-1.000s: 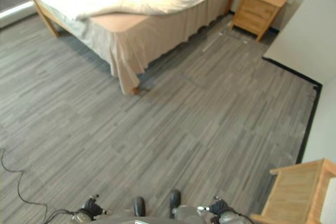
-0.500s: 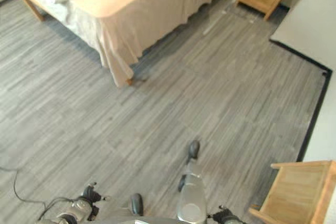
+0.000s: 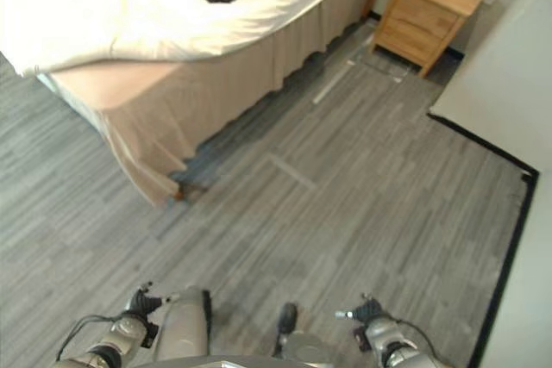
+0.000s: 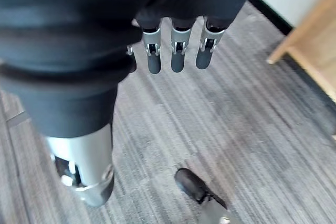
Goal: Tidy up the quilt and then pick up the clothes from the bed and put them into the laundry hamper.
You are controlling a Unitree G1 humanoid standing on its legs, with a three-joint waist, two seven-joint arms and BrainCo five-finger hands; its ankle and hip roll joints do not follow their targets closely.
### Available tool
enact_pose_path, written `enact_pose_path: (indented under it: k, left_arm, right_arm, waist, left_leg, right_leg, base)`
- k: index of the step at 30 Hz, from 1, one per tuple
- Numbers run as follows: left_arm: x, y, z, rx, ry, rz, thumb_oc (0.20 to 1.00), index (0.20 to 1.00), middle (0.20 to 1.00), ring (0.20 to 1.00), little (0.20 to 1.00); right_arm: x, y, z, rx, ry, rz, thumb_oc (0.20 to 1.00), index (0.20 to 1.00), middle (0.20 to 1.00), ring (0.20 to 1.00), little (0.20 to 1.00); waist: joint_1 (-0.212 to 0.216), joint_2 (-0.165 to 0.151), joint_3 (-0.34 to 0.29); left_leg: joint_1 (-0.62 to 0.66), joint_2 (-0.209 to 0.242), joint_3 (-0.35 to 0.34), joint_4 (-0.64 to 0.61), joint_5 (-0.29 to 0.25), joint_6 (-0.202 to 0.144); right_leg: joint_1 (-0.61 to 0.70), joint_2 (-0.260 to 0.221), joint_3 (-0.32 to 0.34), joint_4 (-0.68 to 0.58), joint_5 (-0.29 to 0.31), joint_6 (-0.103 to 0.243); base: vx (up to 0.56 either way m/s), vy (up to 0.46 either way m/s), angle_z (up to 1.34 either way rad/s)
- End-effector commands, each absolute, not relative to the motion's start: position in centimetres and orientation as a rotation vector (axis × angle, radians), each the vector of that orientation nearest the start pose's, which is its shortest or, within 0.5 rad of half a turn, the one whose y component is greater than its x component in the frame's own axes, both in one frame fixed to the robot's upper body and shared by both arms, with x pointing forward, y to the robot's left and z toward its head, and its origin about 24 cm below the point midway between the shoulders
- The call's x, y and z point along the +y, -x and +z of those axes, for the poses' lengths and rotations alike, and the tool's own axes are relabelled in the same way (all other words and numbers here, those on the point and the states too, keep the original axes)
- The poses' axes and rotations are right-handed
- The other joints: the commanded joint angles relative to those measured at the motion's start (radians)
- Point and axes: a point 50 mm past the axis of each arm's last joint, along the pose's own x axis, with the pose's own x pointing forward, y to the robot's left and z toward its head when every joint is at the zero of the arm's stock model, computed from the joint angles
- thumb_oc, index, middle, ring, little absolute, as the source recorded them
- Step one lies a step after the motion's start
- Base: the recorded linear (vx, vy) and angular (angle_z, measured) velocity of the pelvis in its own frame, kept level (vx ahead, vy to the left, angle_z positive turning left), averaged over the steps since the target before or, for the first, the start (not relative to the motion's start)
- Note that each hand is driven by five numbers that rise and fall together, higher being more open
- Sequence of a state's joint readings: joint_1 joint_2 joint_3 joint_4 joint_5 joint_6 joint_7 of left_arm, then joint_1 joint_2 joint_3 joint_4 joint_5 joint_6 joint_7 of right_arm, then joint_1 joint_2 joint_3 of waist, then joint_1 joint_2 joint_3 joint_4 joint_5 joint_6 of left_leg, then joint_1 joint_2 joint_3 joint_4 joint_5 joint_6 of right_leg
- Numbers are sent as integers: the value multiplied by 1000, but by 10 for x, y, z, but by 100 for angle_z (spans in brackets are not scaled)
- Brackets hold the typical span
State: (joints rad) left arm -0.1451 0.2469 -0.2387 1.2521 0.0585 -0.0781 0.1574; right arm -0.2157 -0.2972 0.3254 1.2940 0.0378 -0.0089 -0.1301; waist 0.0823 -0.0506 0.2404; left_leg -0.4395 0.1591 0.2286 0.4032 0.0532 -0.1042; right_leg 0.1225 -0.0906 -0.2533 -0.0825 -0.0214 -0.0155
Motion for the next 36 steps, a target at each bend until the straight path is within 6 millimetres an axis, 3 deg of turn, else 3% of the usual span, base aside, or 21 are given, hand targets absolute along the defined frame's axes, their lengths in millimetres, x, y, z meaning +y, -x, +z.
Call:
enact_pose_path:
  k: [1,2,3,4,6,7,9,12,13,14,15,17,18,22,24,27,30,31,33,34,36]
  left_arm:
    - [230,-129,-152,1092,-520,25,1000,1000,1000,1000,1000]
    - [234,-117,-155,1138,-523,23,1000,1000,1000,1000,1000]
    - [234,-117,-155,1138,-523,23,1000,1000,1000,1000,1000]
    - [240,-108,-156,1169,-511,45,1000,1000,1000,1000,1000]
    - [241,-108,-156,1174,-496,60,1000,1000,1000,1000,1000]
    - [246,-110,-155,1174,-512,75,1000,1000,1000,1000,1000]
    - [253,-118,-150,1153,-522,98,1000,1000,1000,1000,1000]
    - [258,-129,-145,1115,-532,113,1000,1000,1000,1000,1000]
    - [258,-137,-142,1081,-541,110,1000,1000,1000,1000,1000]
    - [257,-140,-141,1069,-542,107,1000,1000,1000,1000,1000]
    - [257,-140,-141,1069,-541,107,1000,1000,1000,1000,1000]
    - [258,-145,-139,1051,-554,104,1000,1000,1000,1000,1000]
    - [260,-146,-138,1049,-559,110,1000,1000,1000,1000,1000]
    - [265,-140,-139,1067,-557,133,1000,1000,1000,1000,1000]
    - [271,-130,-140,1090,-537,182,1000,1000,1000,1000,1000]
    - [276,-146,-131,993,-448,298,1000,1000,1000,1000,1000]
    - [287,-219,-79,637,-437,417,1000,1000,1000,1000,1000]
    - [287,-219,-79,637,-437,417,1000,1000,1000,1000,1000]
    - [293,-262,-26,353,-473,481,1000,1000,1000,1000,1000]
    - [293,-262,-26,354,-473,481,1000,1000,1000,1000,1000]
    - [293,-283,17,144,-538,474,1000,1000,1000,1000,1000]
  right_arm:
    - [-253,-148,-140,1073,584,-36,1000,1000,1000,1000,1000]
    - [-250,-143,-143,1096,590,-14,1000,1000,1000,1000,1000]
    - [-250,-142,-143,1096,590,-14,1000,1000,1000,1000,1000]
    - [-246,-137,-146,1113,586,18,1000,1000,1000,1000,1000]
    - [-241,-135,-148,1110,561,14,1000,1000,1000,1000,1000]
    - [-239,-139,-147,1095,542,1,1000,1000,1000,1000,1000]
    - [-234,-144,-146,1075,508,-11,1000,1000,1000,1000,1000]
    - [-232,-145,-145,1064,494,-19,1000,1000,1000,1000,1000]
    - [-234,-142,-147,1078,485,-30,1000,1000,1000,1000,1000]
    - [-235,-138,-148,1092,477,-39,1000,1000,1000,1000,1000]
    - [-235,-138,-148,1092,477,-39,1000,1000,1000,1000,1000]
    - [-235,-131,-151,1122,462,-45,1000,1000,1000,1000,1000]
    - [-234,-128,-152,1136,456,-44,1000,1000,1000,1000,1000]
    - [-232,-121,-155,1161,466,-20,1000,1000,1000,1000,1000]
    - [-235,-116,-156,1176,501,1,1000,1000,1000,1000,1000]
    - [-244,-115,-153,1165,519,-23,1000,1000,1000,1000,1000]
    - [-260,-110,-149,1154,550,-84,1000,1000,1000,1000,1000]
    - [-260,-110,-149,1154,550,-83,1000,1000,1000,1000,1000]
    - [-264,-108,-147,1130,558,-97,1000,1000,1000,1000,1000]
    - [-264,-108,-147,1130,558,-97,1000,1000,1000,1000,1000]
    - [-263,-100,-149,1137,558,-105,1000,1000,1000,1000,1000]
  waist:
    - [18,20,15]
    - [25,10,-17]
    - [26,9,-16]
    - [44,-7,-35]
    - [20,-22,-29]
    - [-7,-12,-11]
    - [-37,6,9]
    - [-59,14,18]
    - [-71,13,14]
    - [-81,11,10]
    - [-81,11,11]
    - [-95,5,3]
    - [-95,2,-2]
    - [-96,-4,-24]
    - [-100,8,-37]
    - [-109,30,-40]
    - [-139,33,-14]
    - [-138,33,-17]
    - [-163,46,-15]
    - [-163,46,-15]
    - [-169,47,-18]
  left_leg:
    - [157,-25,250,-300,94,-1]
    - [218,-22,369,-360,80,37]
    - [219,-23,370,-362,81,37]
    - [248,-71,337,-381,43,86]
    - [307,-127,323,-402,-5,142]
    - [342,-132,311,-412,-18,158]
    - [409,-126,262,-464,-18,157]
    - [460,-114,181,-480,-31,126]
    - [469,-104,133,-483,-32,103]
    - [479,-105,99,-488,-42,92]
    - [481,-104,97,-488,-42,92]
    - [496,-96,34,-490,-54,72]
    - [501,-87,14,-490,-55,62]
    - [516,-76,-27,-490,-60,37]
    - [537,-24,-52,-490,-51,1]
    - [512,18,-58,-458,-22,-28]
    - [411,14,68,-354,26,-27]
    - [407,14,69,-354,28,-26]
    - [421,-7,137,-423,29,-20]
    - [422,-7,138,-424,30,-20]
    - [436,-2,142,-463,45,-27]
  right_leg:
    - [40,47,-20,-5,-86,123]
    - [91,75,-49,32,-100,126]
    - [92,74,-49,33,-100,126]
    - [88,61,-66,119,-88,148]
    - [5,-30,-115,445,49,250]
    - [-101,-73,-105,618,125,260]
    - [-216,-132,-98,746,118,260]
    - [-256,-171,-84,529,64,221]
    - [-259,-150,1,266,73,203]
    - [-258,-150,70,171,99,216]
    - [-254,-150,69,168,100,217]
    - [-276,-172,204,79,165,244]
    - [-281,-179,217,59,182,252]
    - [-226,-181,181,20,166,260]
    - [-192,-138,163,1,151,244]
    - [-158,-108,118,-5,108,214]
    - [-104,-106,33,-5,69,184]
    - [-108,-106,34,-5,70,183]
    - [-111,-88,13,-5,70,187]
    - [-110,-88,14,-5,70,187]
    - [-117,-80,3,0,70,190]
  base:
    - [678,44,23]
    - [674,42,38]
    - [692,51,35]
    - [438,92,44]
    - [503,178,63]
    - [483,99,107]
    - [382,-46,138]
    - [372,-285,118]
    - [452,-489,122]
    - [345,-397,125]
    - [277,-246,136]
    - [340,-366,138]
    - [368,-406,104]
    - [251,-335,89]
    - [305,-474,40]
    - [151,-326,11]
    - [10,-207,93]
    - [12,-111,101]
    - [23,-54,28]
    - [11,3,13]
    - [30,-30,1]
